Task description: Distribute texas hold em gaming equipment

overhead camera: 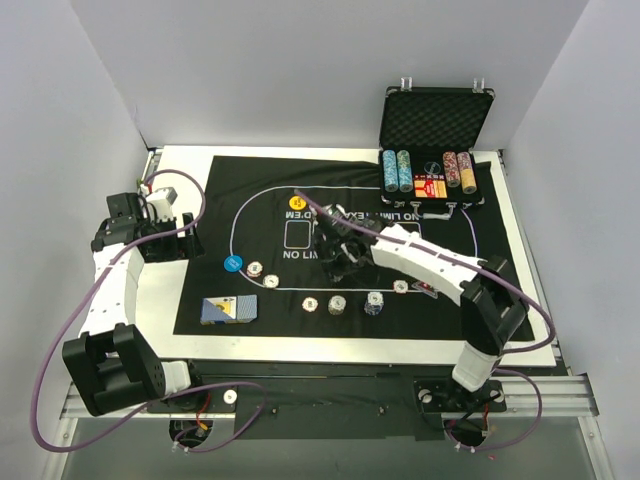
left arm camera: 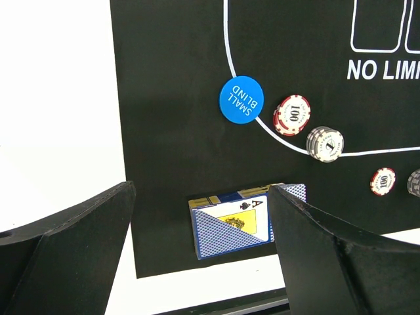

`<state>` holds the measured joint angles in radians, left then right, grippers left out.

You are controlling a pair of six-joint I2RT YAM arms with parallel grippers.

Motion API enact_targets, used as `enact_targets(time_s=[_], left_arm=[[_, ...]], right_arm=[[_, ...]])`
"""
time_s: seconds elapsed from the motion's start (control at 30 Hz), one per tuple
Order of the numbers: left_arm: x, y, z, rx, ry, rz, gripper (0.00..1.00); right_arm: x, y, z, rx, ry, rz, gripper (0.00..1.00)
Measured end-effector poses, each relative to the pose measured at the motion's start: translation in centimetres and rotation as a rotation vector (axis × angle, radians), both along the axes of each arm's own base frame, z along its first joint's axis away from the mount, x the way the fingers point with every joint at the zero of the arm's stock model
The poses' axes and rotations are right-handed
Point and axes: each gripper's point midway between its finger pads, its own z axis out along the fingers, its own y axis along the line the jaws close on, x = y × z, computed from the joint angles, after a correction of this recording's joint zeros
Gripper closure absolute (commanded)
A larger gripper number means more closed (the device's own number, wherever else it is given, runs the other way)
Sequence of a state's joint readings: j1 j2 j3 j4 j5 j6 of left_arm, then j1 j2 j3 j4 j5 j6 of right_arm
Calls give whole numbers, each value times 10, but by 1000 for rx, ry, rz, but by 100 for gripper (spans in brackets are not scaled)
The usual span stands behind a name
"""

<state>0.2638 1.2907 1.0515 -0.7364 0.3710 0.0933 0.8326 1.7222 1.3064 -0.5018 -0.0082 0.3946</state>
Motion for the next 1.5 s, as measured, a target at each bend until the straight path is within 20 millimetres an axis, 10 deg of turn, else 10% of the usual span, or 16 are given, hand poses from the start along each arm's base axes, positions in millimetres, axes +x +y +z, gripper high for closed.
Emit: enact_targets(time_s=[0.3, 0.6, 1.0, 1.2, 1.5], left_arm=[[8, 1, -12, -16, 38, 0, 7], [11, -3, -17, -33, 41, -39, 7], [18, -6, -26, -54, 44, -71, 7], [20, -8, -32, -77, 57, -81, 7], [21, -10, -33, -84, 56, -85, 7]], right_arm=[[113, 25, 49, 131, -127, -136, 79], [193, 4, -35, 66, -39, -287, 80], [247, -16, -45, 108, -51, -381, 77], [253, -8, -60, 127, -29, -380, 51], [254, -7, -65, 130, -26, -378, 37]])
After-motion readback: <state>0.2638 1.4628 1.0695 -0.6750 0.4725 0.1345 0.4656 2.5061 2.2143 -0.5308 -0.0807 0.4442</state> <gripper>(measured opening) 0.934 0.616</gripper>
